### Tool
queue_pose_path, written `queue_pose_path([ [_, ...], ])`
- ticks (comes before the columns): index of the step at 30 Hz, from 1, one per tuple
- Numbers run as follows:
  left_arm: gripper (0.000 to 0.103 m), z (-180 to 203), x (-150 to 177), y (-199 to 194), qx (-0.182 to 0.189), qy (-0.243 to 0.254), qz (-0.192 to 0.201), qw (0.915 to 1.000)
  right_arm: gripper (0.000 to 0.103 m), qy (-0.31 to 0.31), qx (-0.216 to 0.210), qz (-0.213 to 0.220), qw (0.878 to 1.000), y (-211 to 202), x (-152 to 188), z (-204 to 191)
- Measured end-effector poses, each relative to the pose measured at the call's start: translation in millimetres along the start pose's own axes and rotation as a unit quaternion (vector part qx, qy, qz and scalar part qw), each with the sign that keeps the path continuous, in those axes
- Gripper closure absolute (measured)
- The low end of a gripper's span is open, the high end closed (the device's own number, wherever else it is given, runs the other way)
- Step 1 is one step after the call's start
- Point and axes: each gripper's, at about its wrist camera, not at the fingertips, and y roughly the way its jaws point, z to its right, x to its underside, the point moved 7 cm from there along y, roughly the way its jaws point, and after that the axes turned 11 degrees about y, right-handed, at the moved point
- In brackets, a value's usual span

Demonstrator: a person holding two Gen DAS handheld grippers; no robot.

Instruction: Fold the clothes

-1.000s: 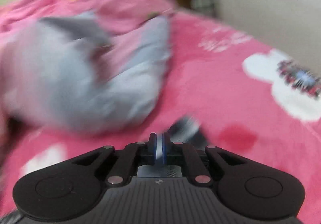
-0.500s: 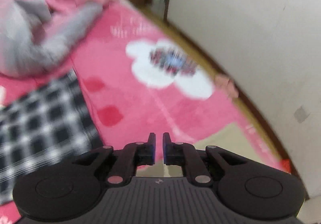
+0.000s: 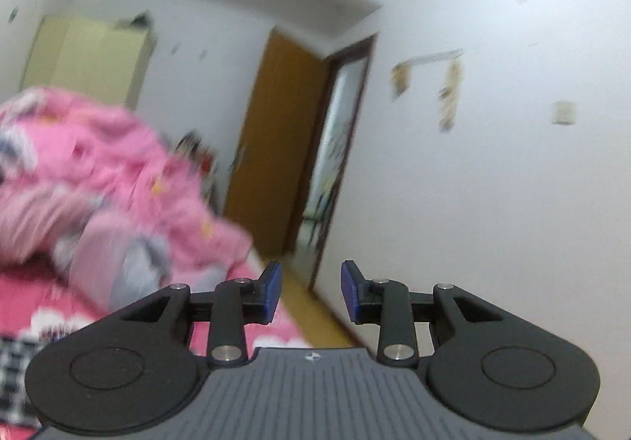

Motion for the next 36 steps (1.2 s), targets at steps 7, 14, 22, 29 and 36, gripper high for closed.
queue_pose_path([
  [7,0.06,-44,19,-69,-0.069,-0.029,0.024,0.9969,0.052,0.04,0.05,0.148,0.987,-59,-49,41],
  [14,0.06,-69,40,-63,-0.094,-0.075,0.011,0.9927,0.043,0.085,0.153,0.094,0.98,-8,-63,127],
  [22,0.06,52,27,-34,0.053,0.02,0.031,0.9979,0.044,0.135,0.127,0.026,0.982,12,-47,148],
  [29,0.06,121,50,41,0.027,0.09,-0.06,0.9938,0.045,0.228,0.166,0.09,0.955,-26,-120,229],
  [36,0.06,102,35,15,0.044,0.04,-0.032,0.9977,0.043,0.257,0.145,0.136,0.946,-91,-151,278],
])
